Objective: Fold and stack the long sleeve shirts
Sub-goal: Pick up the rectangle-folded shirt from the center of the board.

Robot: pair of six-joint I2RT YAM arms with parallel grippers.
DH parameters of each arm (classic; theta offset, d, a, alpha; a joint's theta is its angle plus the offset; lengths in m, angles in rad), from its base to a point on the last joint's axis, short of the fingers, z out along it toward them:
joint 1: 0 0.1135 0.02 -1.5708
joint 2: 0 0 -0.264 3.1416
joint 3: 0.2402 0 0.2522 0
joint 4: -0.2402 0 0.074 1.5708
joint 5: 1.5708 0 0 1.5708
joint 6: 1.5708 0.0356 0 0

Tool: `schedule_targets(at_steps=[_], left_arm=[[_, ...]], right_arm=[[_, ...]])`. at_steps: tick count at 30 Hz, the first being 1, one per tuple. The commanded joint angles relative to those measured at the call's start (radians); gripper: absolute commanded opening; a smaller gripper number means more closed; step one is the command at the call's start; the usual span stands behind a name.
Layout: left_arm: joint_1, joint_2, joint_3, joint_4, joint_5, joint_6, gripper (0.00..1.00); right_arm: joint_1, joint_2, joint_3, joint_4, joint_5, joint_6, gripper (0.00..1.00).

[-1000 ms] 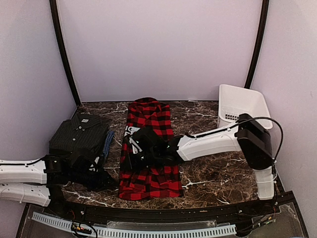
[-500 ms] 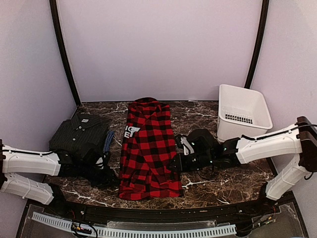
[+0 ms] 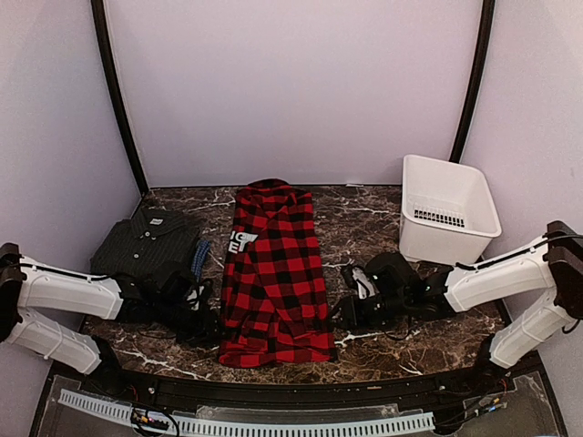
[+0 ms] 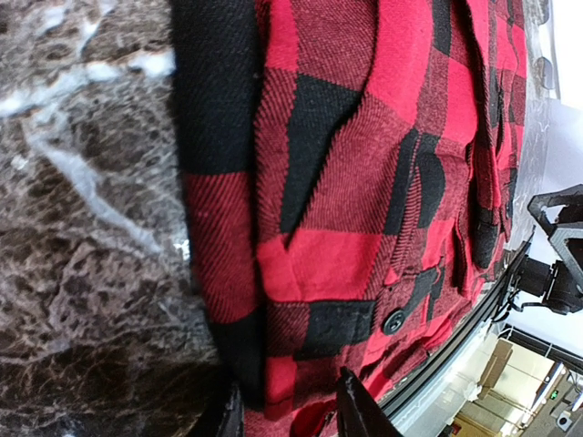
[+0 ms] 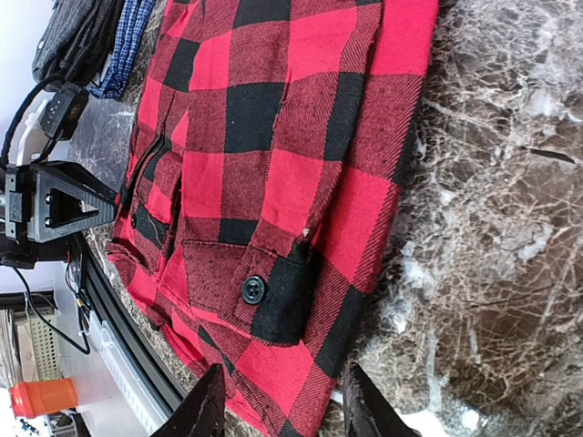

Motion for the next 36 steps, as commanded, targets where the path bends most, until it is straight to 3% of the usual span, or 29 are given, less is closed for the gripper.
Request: schedule_targets(at_steps=[1,25,31,36], left_arm=[[0.006,0.022,0.001,0.0,0.019,0.001,0.33],[0.006,0.062,-0.017,0.066,0.056,-0.014,0.24],[0.005,0.071,-0.024,0.129,0.085,-0.035,0.2],[0.005,0.065,-0.035,0.168,0.115,-0.056,0.12]], right_arm=[[-0.007,0.042,-0.02,0.106,-0.032,0.022,0.41],[0.021,0.202,-0.049,0.289,-0.066,0.133,0.41],[0.024,0.225,-0.056,0.345,-0.091,0.168,0.33],[0.037,0.226,-0.057,0.361,-0.098,0.184,0.19]])
